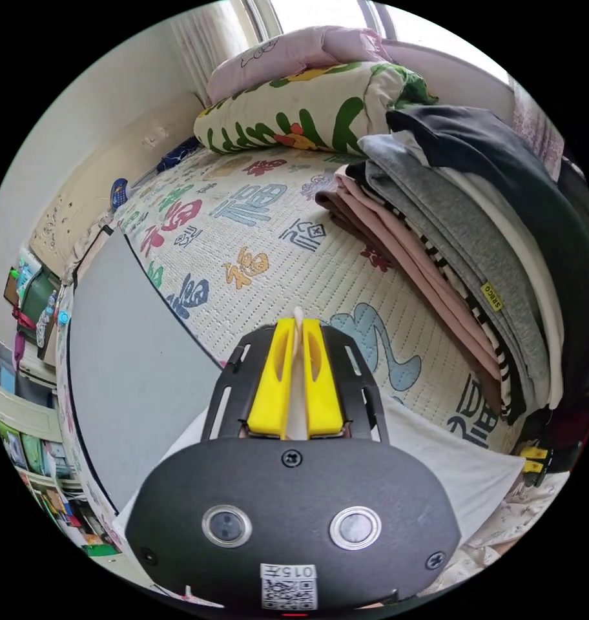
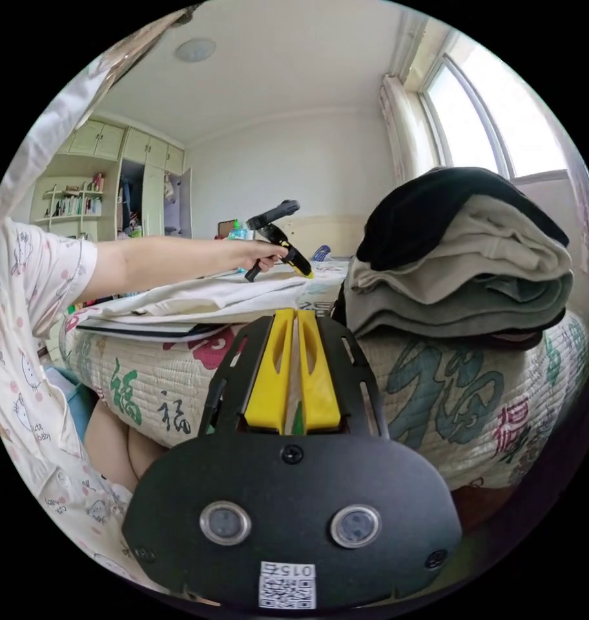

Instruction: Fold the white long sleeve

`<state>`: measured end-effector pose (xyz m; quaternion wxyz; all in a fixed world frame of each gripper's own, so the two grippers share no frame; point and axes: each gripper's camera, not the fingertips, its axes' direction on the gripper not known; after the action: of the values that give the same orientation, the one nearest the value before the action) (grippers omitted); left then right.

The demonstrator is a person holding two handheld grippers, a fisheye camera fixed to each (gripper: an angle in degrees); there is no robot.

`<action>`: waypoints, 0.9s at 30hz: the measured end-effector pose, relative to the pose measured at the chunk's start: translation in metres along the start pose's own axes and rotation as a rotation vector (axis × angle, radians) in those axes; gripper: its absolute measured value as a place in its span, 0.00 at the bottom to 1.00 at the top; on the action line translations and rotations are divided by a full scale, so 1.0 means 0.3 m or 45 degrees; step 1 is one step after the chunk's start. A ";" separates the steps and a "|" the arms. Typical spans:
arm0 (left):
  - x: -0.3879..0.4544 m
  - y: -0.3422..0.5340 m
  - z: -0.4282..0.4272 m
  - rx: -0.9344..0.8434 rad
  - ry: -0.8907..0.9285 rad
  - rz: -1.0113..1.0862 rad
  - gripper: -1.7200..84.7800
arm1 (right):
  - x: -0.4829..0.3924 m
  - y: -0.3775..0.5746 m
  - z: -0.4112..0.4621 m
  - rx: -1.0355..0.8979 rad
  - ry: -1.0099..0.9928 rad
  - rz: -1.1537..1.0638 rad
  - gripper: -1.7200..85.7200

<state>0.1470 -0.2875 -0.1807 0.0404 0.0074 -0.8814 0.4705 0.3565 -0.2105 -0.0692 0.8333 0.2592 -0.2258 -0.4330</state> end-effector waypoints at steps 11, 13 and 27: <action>-0.081 0.392 -0.165 0.679 0.390 -0.197 0.03 | -0.187 -0.219 -0.256 0.467 -0.087 -0.120 0.02; -0.158 0.522 -0.180 0.734 0.425 -0.226 0.03 | -0.244 -0.260 -0.249 0.491 -0.297 -0.118 0.02; -0.856 1.794 0.265 0.594 0.252 -0.554 0.03 | -1.065 -0.196 0.215 -0.047 -0.941 -0.357 0.02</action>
<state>0.3705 -0.0600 -0.6908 0.2225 0.1589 -0.7195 0.6384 0.1150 0.0135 -0.1054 0.6332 0.0993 -0.4652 -0.6105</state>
